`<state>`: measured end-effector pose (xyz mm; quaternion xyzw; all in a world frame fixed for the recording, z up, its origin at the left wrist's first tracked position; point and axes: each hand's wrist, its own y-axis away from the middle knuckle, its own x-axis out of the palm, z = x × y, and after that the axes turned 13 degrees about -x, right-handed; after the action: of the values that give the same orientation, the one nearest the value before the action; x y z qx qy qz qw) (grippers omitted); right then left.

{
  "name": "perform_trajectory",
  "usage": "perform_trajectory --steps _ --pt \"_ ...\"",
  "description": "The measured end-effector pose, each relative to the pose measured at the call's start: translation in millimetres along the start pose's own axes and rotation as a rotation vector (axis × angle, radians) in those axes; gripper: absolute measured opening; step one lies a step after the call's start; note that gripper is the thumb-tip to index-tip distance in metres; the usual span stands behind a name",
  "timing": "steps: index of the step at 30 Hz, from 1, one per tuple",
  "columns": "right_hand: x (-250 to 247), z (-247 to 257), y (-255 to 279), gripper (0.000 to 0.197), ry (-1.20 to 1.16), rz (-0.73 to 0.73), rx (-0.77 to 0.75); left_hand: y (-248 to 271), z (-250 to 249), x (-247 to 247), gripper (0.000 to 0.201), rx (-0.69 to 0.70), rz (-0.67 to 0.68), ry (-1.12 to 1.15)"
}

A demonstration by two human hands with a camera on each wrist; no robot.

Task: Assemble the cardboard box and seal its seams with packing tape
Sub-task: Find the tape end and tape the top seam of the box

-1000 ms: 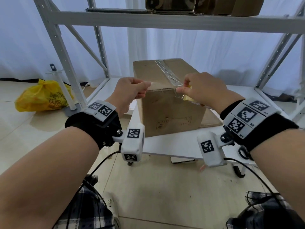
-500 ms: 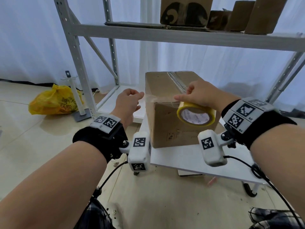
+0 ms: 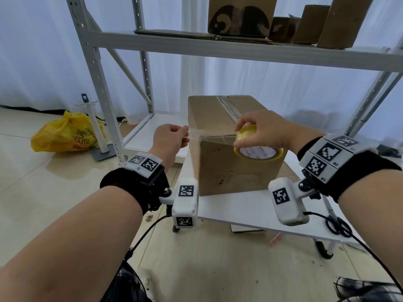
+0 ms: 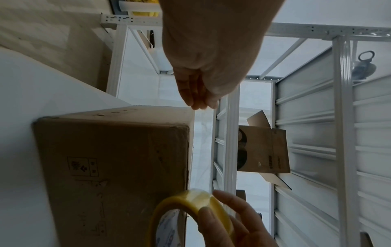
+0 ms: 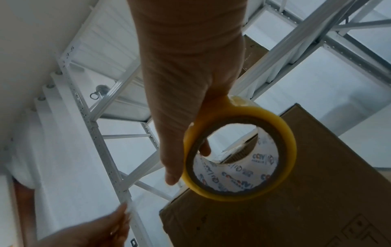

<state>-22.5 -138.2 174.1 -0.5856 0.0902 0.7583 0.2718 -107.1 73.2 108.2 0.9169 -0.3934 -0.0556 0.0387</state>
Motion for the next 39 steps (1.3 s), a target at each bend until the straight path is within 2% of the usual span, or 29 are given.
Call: perform_trajectory --steps 5,8,9,11,13,14,17,19,20,22,23,24,25,28,30,34,36,39 --pt "13 -7 5 0.046 -0.008 -0.019 0.027 1 -7 5 0.016 0.082 -0.020 -0.036" --pt "26 -13 11 0.041 -0.088 0.050 0.037 6 -9 5 0.014 0.122 0.061 -0.119" --pt "29 -14 12 0.037 -0.080 0.074 0.033 8 -9 4 0.020 0.128 0.107 -0.138" --pt "36 -18 14 0.030 -0.032 0.088 0.051 11 -6 4 0.049 0.119 0.193 -0.231" --pt "39 -21 18 0.027 0.010 0.081 0.074 12 -3 2 0.074 0.045 0.286 -0.336" --pt "41 -22 19 0.026 0.030 0.078 0.080 12 -3 1 0.076 -0.008 0.326 -0.401" --pt "44 -20 25 0.025 0.103 0.112 0.065 11 -2 -3 0.050 -0.093 0.362 -0.730" --pt "45 -17 27 0.024 0.121 0.130 0.041 9 1 -4 0.042 -0.067 0.354 -0.874" --pt "45 -16 28 0.024 0.124 0.136 0.031 10 1 -3 0.041 -0.005 0.342 -0.888" --pt "46 -13 28 0.024 0.126 0.166 0.009 17 -1 2 0.035 0.247 0.301 -0.825" --pt "46 -10 28 0.024 0.129 0.185 -0.004 22 -4 7 0.033 0.355 0.312 -0.766" --pt "47 -8 26 0.025 0.132 0.200 -0.020 28 -5 12 0.032 0.407 0.367 -0.727" --pt "48 -6 25 0.025 0.133 0.211 -0.036 33 -5 18 0.035 0.406 0.451 -0.718" --pt "47 1 22 0.024 0.098 0.232 -0.094 38 6 32 0.045 0.267 0.663 -0.795" --pt "46 2 22 0.024 0.065 0.225 -0.131 37 11 36 0.039 0.221 0.692 -0.783" --pt "45 -8 29 0.027 -0.001 0.168 -0.142 35 10 38 0.028 0.128 0.702 -0.599" --pt "47 -13 32 0.027 -0.063 0.133 -0.137 34 12 40 0.022 0.188 0.676 -0.653" --pt "49 -16 36 0.028 -0.212 0.094 -0.145 30 13 42 0.022 0.442 0.543 -0.786"
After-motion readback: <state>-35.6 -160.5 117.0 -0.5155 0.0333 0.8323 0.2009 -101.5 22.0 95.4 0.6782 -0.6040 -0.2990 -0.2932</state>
